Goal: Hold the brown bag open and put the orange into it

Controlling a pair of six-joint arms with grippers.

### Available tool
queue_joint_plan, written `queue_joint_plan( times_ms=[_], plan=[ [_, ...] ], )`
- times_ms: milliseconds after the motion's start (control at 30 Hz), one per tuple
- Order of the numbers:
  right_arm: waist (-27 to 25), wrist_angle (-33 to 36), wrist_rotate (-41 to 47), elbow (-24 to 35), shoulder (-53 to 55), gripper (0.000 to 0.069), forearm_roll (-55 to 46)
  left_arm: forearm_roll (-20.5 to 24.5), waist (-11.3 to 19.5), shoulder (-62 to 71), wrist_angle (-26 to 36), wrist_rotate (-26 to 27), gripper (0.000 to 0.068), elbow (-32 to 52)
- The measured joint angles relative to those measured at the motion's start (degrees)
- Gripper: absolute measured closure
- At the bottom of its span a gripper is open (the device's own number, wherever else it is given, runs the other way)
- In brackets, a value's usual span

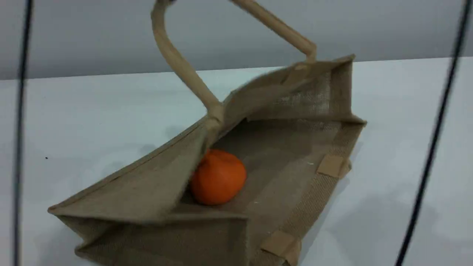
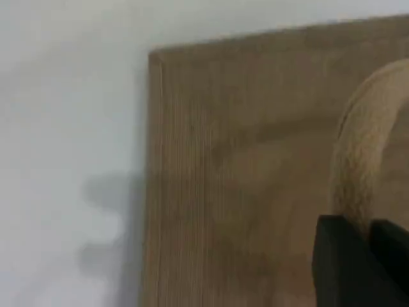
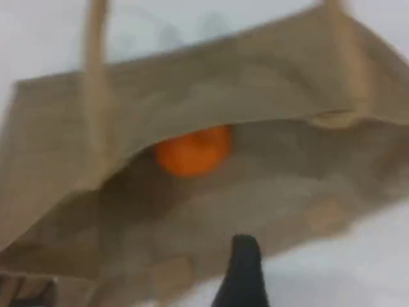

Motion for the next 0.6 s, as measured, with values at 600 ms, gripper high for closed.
queue_joint_plan(
  times_ms=[600],
  plan=[
    [-4.1, 11.7, 5.8, 0.0, -11.8, 0.0164, -9.8, -9.5, -4.9, 3.6, -21.7, 3.6, 0.0575, 16.9]
  ],
)
